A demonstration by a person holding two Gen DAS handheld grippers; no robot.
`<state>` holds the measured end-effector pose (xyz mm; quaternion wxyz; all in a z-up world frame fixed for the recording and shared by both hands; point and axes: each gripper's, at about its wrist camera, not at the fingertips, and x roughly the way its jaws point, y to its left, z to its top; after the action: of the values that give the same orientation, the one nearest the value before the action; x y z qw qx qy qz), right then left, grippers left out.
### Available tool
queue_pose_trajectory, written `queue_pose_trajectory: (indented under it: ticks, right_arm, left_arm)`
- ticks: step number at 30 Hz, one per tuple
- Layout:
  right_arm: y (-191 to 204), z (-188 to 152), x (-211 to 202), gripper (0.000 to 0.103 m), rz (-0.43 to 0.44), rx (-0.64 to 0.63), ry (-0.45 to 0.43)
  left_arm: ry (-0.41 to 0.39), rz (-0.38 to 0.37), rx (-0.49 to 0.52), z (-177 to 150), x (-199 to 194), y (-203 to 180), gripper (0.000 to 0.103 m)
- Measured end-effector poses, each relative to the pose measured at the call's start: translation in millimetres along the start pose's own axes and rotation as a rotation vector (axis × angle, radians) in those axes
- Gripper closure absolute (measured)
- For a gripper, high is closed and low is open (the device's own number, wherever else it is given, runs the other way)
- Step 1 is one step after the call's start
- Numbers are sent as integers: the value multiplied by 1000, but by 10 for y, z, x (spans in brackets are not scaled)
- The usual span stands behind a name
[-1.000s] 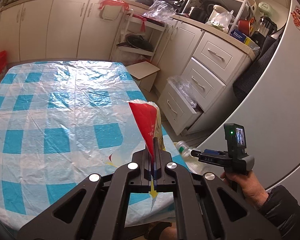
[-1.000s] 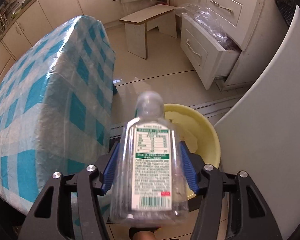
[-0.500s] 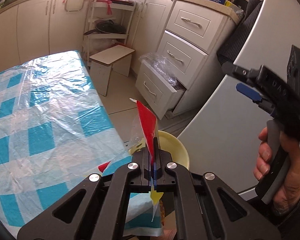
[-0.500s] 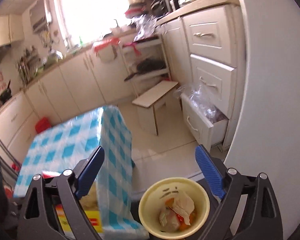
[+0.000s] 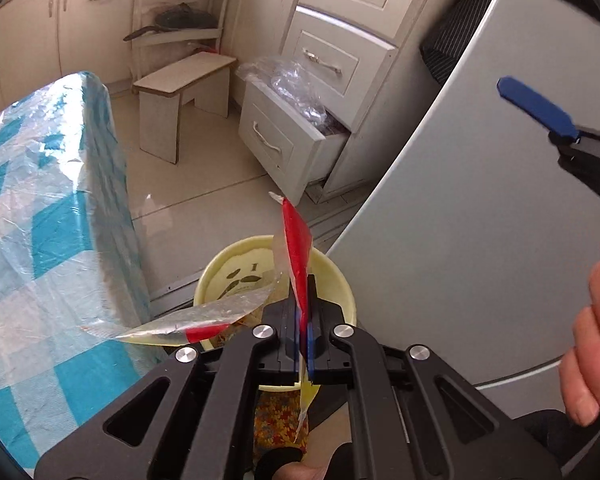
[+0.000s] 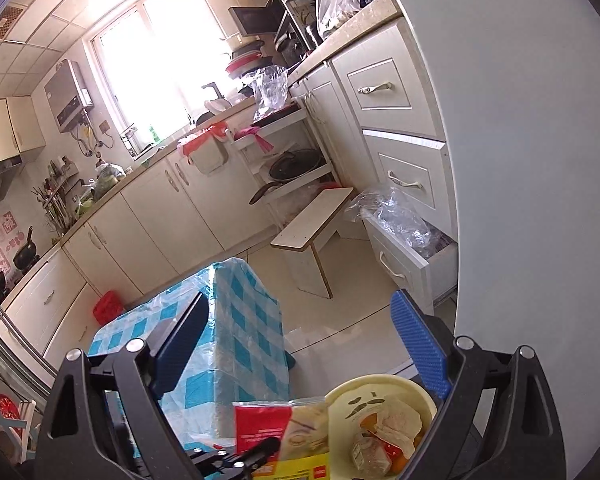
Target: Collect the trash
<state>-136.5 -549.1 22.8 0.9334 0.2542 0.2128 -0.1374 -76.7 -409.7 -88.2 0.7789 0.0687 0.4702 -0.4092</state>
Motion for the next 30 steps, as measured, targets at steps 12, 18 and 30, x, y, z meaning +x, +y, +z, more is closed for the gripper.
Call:
queue_pose_trajectory:
  ticks: [12,18,30]
  right_arm:
    - [62,-46,133,14,-61,-64,20]
    - [272,-160,59,10,-111,-158,34]
    - [1243,-1073,-995,7,-156,-307,-85]
  left_arm:
    - [34,2,-53,-33,-55,135,50]
    - [-86,80,-75,-225,-987,466,25]
    - [-306,281,-122,-985,-2877,1114,8]
